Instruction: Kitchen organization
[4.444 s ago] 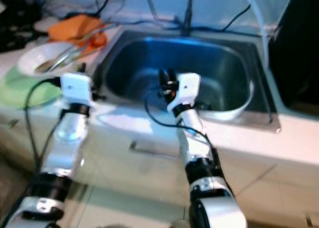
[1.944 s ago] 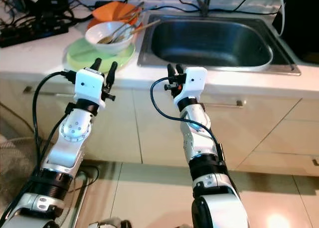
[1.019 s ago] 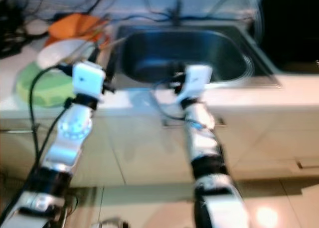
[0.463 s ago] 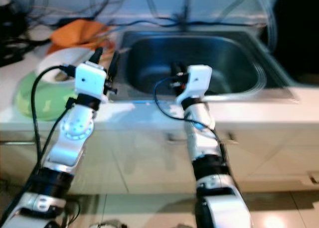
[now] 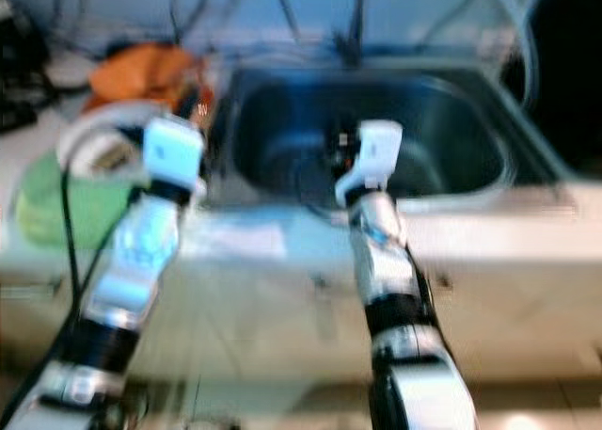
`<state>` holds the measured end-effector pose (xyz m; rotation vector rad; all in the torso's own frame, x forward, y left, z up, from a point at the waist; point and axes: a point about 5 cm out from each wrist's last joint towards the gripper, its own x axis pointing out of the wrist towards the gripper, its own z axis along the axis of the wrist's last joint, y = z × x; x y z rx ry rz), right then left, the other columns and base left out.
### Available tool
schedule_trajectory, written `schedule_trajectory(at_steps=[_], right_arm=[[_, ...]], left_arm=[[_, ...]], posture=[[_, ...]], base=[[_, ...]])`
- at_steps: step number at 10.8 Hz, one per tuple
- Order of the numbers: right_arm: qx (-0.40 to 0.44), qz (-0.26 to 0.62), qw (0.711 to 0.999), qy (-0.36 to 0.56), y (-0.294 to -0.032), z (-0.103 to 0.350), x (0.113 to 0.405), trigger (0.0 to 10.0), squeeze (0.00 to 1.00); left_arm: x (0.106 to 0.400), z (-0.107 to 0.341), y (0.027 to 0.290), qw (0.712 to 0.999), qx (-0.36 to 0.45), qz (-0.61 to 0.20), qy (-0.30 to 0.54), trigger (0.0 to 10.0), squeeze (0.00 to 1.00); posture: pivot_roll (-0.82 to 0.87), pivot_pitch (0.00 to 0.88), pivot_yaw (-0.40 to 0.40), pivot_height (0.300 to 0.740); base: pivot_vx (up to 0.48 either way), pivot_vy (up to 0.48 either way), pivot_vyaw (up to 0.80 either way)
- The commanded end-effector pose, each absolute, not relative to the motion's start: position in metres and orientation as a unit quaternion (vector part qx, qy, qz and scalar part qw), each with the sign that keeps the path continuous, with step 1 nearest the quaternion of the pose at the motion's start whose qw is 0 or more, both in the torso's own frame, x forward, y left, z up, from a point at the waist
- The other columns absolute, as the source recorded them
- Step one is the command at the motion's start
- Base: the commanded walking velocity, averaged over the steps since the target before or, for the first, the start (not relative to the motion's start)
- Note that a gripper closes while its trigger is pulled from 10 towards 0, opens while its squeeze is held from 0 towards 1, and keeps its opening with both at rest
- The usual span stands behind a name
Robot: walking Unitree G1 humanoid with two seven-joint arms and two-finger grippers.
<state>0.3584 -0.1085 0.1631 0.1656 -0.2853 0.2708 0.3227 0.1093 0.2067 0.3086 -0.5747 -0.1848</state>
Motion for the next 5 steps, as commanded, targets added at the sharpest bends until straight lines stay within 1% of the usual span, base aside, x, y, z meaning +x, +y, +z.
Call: schedule_trajectory(at_steps=[1, 2, 3, 5], right_arm=[[0.085, 0.145, 0.975, -0.142, -0.102, 0.165, 0.358, 10.0, 0.0], [0.087, 0.144, 0.975, -0.143, -0.102, 0.164, 0.358, 10.0, 0.0], [0.087, 0.143, 0.975, -0.142, -0.102, 0.164, 0.358, 10.0, 0.0], [0.089, 0.143, 0.975, -0.142, -0.102, 0.163, 0.358, 10.0, 0.0]], left_arm=[[0.321, 0.208, 0.112, 0.942, 0.15, -0.093, -0.285, 10.0, 0.0], [0.321, 0.215, 0.106, 0.934, 0.168, -0.113, -0.294, 10.0, 0.0], [0.321, 0.218, 0.095, 0.922, 0.201, -0.163, -0.288, 10.0, 0.0], [0.315, 0.227, 0.077, 0.875, 0.285, -0.259, -0.293, 10.0, 0.0]], posture=[[0.08, 0.049, 0.032, 0.74], [0.08, 0.036, 0.036, 0.74], [0.08, 0.03, 0.035, 0.74], [0.09, 0.02, 0.038, 0.74]], base=[[0.0, 0.0, 0.0], [0.0, 0.0, 0.0], [0.0, 0.0, 0.0], [0.0, 0.0, 0.0]])
